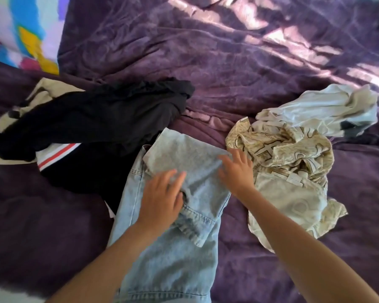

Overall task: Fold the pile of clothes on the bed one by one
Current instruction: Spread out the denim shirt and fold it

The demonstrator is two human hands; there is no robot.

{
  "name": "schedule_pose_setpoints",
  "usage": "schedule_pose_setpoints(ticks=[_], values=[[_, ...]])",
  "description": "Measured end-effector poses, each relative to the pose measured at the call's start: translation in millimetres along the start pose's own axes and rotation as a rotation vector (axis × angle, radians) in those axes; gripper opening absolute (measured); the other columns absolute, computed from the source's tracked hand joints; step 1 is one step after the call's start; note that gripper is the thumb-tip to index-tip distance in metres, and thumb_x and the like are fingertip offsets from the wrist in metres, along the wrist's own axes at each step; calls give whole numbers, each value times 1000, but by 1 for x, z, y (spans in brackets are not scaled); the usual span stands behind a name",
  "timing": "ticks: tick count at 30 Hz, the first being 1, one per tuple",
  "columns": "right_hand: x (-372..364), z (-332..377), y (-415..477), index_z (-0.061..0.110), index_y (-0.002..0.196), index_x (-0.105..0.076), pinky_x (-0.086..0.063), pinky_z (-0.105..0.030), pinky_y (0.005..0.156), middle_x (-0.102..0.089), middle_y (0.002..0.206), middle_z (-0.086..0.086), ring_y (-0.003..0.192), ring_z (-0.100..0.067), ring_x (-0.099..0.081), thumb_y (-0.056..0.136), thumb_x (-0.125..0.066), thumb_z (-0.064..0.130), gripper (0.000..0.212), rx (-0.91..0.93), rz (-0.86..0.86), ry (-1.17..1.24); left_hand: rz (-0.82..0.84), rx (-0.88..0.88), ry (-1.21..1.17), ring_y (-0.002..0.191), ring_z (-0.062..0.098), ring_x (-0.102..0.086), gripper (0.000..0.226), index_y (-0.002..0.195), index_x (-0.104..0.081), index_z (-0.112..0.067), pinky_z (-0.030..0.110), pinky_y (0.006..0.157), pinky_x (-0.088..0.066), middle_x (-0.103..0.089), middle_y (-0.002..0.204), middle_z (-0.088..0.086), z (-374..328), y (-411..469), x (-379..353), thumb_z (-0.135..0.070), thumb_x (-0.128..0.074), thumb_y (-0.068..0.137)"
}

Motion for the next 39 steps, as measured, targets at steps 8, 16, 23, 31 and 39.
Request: schedule_pose_setpoints(ticks=[8,16,23,31,39], values=[[16,-7,32,18,114,-60,-43,-35,89,-61,113,-6,112,-28,-55,79,-63,20,35,-184,233,80,731,37,149,106,43,-60,100,128,-50,-29,50,77,-55,-8,156,14,-23,-80,-72,-54,-84,37],[41,28,-55,0,93,-64,-43,-34,72,-59,97,-10,91,-28,-56,84,-59,13,16,135,-25,104,911,117,13,142,40,7,70,147,-19,-37,52,114,-11,20,156,2,-36,-70,-54,-46,-54,87],[45,52,-130,8,64,-65,-38,-25,45,-55,62,-1,57,-23,-56,68,-54,19,16,464,-409,66,410,641,-795,125,20,-48,22,107,-67,-15,17,93,-41,-59,125,1,-10,-119,13,-26,-54,93],[-27,63,-232,12,71,-67,-38,-40,84,-50,122,-2,107,-31,-50,70,-61,3,11,952,-599,13,0,1359,-1738,101,37,-55,70,112,-55,-7,48,95,-35,-64,104,19,43,-193,58,-63,-21,90],[-148,44,-291,38,87,-68,-54,-45,80,-64,121,4,119,-30,-48,29,-84,47,61,644,122,-355,293,1169,-849,124,26,-48,80,142,-34,-12,43,102,-42,-45,141,11,43,-226,49,-13,-76,73]])
Point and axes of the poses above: each hand's wrist, its own y-axis towards the middle knuckle, its own x-axis out of the back of the hand, z = x × y, the point moved 3 cm from there along y, towards the middle knuckle
